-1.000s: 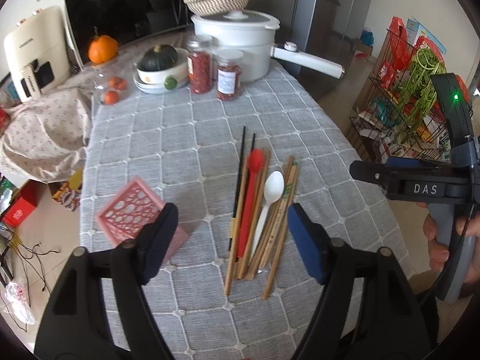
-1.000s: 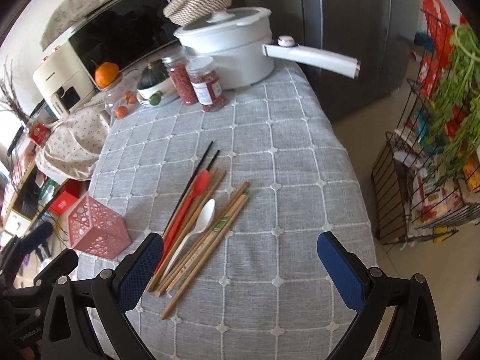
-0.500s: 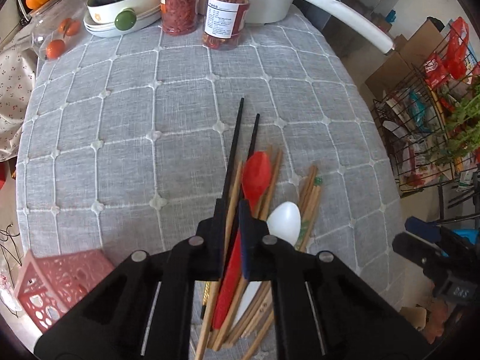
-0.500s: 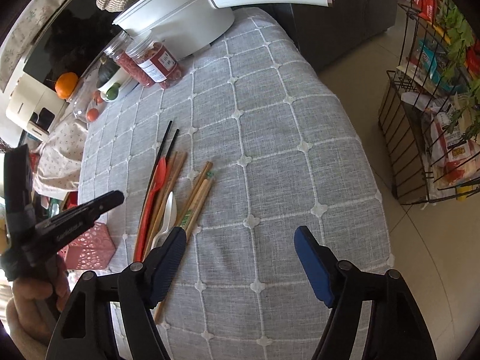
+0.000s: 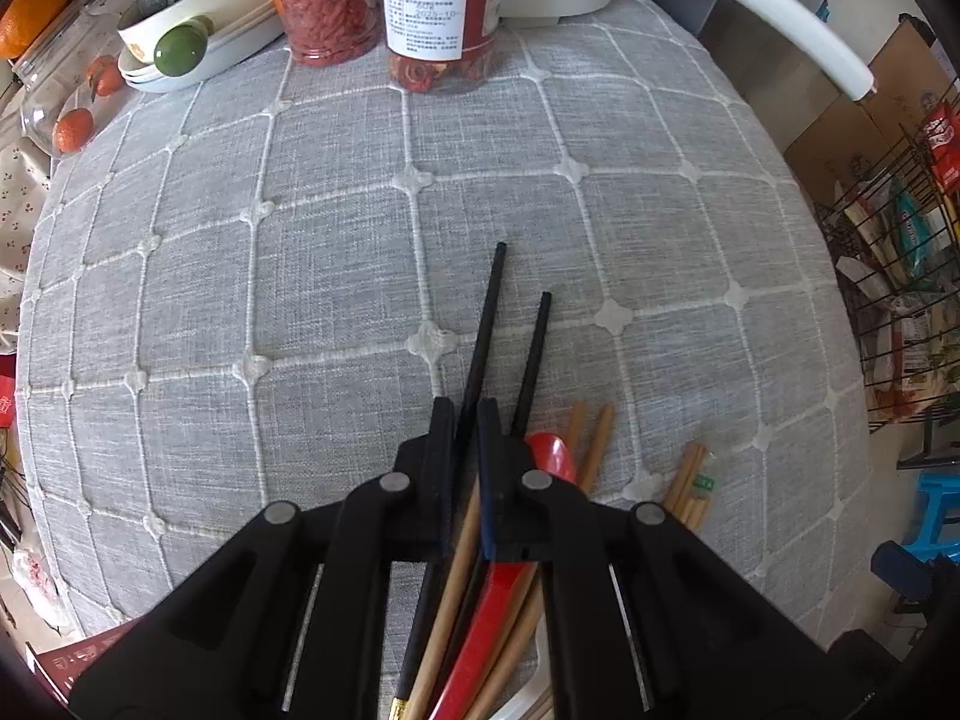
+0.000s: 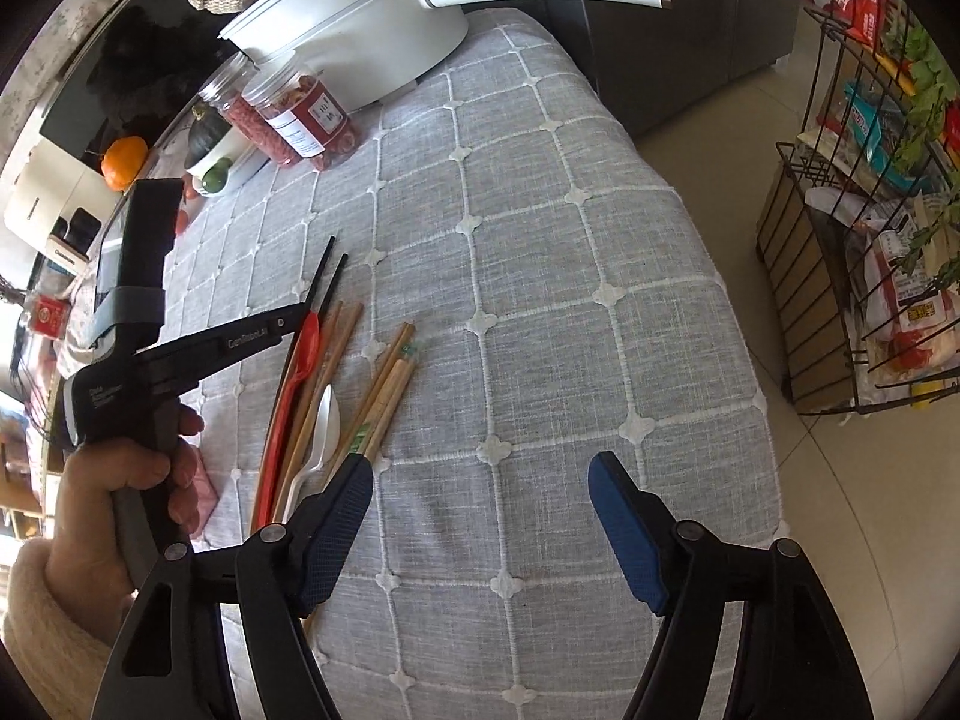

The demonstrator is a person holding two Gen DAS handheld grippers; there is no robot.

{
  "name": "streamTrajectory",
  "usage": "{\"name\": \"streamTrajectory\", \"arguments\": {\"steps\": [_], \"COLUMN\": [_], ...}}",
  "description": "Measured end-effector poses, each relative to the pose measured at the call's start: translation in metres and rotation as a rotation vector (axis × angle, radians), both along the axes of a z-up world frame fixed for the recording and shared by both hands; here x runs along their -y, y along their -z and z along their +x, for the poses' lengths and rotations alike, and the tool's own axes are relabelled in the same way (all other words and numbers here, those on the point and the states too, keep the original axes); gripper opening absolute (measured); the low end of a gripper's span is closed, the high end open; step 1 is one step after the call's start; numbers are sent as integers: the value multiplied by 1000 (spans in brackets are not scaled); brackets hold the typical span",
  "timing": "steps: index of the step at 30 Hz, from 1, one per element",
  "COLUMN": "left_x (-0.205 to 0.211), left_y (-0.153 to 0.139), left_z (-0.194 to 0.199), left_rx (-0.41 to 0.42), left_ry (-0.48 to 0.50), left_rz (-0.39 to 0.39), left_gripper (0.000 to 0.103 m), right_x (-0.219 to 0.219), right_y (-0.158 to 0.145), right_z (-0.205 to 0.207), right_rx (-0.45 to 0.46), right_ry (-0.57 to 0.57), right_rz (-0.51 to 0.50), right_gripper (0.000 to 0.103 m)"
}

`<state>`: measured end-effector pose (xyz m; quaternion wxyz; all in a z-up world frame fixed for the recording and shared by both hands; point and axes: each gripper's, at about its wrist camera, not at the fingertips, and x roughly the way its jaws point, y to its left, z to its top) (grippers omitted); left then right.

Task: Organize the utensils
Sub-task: 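Lower the left tool onto the utensil pile and grasp the black chopstick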

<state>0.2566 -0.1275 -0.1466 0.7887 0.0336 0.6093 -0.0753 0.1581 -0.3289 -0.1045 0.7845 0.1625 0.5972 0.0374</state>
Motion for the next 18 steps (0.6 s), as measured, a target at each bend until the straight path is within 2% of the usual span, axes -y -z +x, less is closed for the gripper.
{"name": "streamTrajectory", "arguments": {"steps": [3,7,18], "left_x": [-5,-8,-48], "left_y": [-2,-10,-98], "left_z": [-1,-10,-100], "left_rx": [12,33,229], "left_ry": [-17,-8,59], "left_rz": [-10,20,-99], "left_gripper": [9,7,7], "right_x": [2,1,-34], "right_y": [3,6,25], "right_z": [1,3,9], "right_rx": [-6,-7,-27], "right_ry": [4,-4,-64], "right_rz": [-1,-4,-24], "right_gripper": [76,76,75]}}
